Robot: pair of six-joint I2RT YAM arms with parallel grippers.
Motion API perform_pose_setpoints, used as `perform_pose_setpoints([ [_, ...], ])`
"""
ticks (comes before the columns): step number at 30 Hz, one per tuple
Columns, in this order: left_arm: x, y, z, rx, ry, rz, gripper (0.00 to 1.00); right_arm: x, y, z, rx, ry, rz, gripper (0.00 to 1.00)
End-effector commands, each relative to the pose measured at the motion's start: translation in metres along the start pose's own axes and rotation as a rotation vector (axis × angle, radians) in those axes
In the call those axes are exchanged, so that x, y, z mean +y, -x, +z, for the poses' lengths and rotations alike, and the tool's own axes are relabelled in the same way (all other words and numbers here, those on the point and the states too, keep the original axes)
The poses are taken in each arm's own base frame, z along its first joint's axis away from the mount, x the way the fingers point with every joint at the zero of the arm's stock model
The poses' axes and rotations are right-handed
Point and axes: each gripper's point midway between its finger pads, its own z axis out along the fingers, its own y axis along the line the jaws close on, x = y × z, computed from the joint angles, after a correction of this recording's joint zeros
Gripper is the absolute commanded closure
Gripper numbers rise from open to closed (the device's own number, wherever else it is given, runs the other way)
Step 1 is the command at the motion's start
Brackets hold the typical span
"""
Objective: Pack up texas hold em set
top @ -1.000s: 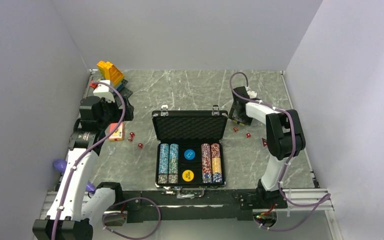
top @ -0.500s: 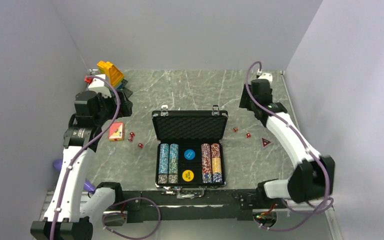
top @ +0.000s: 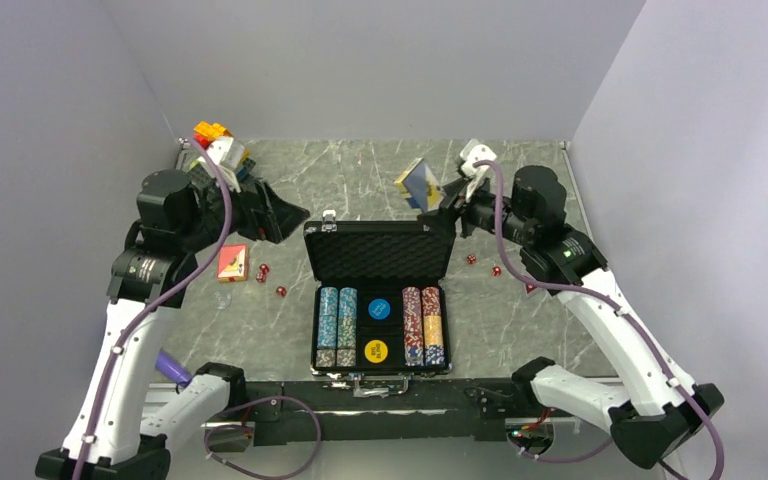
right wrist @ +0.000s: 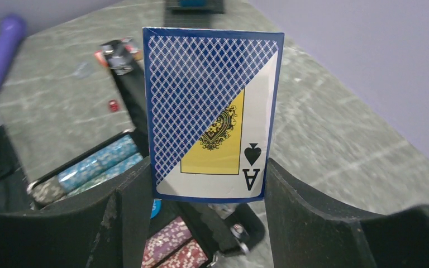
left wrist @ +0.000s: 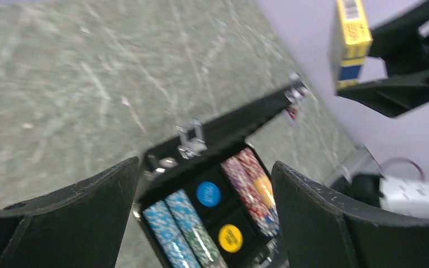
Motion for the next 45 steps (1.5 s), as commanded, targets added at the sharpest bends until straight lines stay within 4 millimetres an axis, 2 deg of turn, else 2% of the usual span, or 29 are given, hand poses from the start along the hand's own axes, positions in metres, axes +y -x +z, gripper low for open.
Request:
perform_pose_setpoints([
  [1,-0.054,-0.014,-0.007,0.116,-0.244,-0.061,0.07,0.055,0.029,0.000,-0.053,0.267,-0.177,1.00],
  [2,-0.060,-0.016,-0.007,0.132,-0.269,-0.073,0.07,0.069,0.028,0.001,-0.048,0.308,-0.202,1.00],
  [4,-0.073,-0.018,-0.010,0.155,-0.329,-0.093,0.06,0.083,0.023,0.003,-0.013,0.336,-0.244,1.00],
  [9,-0.096,-0.027,-0.010,0.196,-0.440,-0.152,0.05,0.110,0.002,0.014,0.102,0.363,-0.315,1.00],
  [13,-0.094,-0.046,0.002,0.255,-0.433,-0.185,0.04,0.135,-0.011,0.021,0.152,0.382,-0.381,1.00],
  [21,-0.088,-0.078,0.012,0.363,-0.427,-0.220,0.09,0.149,-0.011,0.019,0.131,0.356,-0.444,1.00],
  [31,-0.096,-0.094,0.015,0.408,-0.468,-0.256,0.30,0.144,-0.013,0.024,0.126,0.264,-0.510,1.00],
  [36,-0.100,-0.105,0.019,0.447,-0.494,-0.287,0.48,0.146,-0.014,0.027,0.123,0.253,-0.526,1.00],
  [42,-0.102,-0.105,0.021,0.447,-0.501,-0.290,0.66,0.145,-0.016,0.028,0.125,0.232,-0.543,1.00],
  [43,-0.103,-0.105,0.022,0.448,-0.508,-0.294,0.72,0.144,-0.016,0.029,0.127,0.228,-0.546,1.00],
  [45,-0.104,-0.105,0.023,0.451,-0.519,-0.303,0.92,0.143,-0.018,0.030,0.130,0.218,-0.547,1.00],
])
